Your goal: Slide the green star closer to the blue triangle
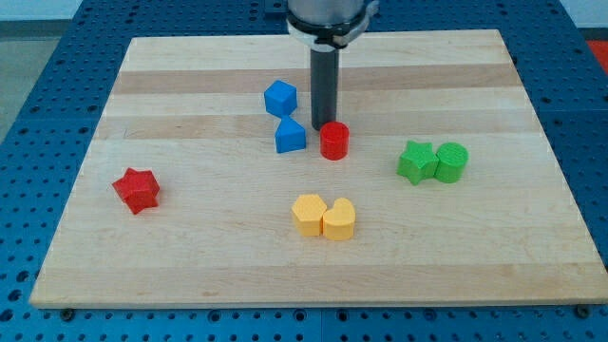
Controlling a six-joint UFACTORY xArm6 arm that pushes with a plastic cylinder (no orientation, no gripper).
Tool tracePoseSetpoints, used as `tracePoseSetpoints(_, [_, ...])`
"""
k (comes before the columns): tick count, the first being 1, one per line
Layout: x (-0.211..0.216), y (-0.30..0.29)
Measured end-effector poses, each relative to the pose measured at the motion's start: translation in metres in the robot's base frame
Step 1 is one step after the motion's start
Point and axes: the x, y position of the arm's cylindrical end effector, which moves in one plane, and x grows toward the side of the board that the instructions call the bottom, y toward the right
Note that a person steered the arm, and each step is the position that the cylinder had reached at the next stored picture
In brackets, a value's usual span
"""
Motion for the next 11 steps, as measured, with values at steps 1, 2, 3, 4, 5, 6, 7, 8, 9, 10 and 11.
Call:
tracePoseSetpoints(1, [0.004,-0.014])
tracePoseSetpoints(2, [0.016,-0.004])
tracePoseSetpoints(3, [0.037,0.01])
tracePoseSetpoints(4, [0.051,0.023])
tracePoseSetpoints(5, [0.061,0.025])
tracePoseSetpoints(6, [0.069,0.025])
tracePoseSetpoints(7, [0.071,0.025])
tracePoseSetpoints(8, [0.071,0.025])
tracePoseSetpoints(9, [0.071,0.027])
tracePoseSetpoints(10, [0.071,0.034])
tracePoseSetpoints(11, [0.071,0.043])
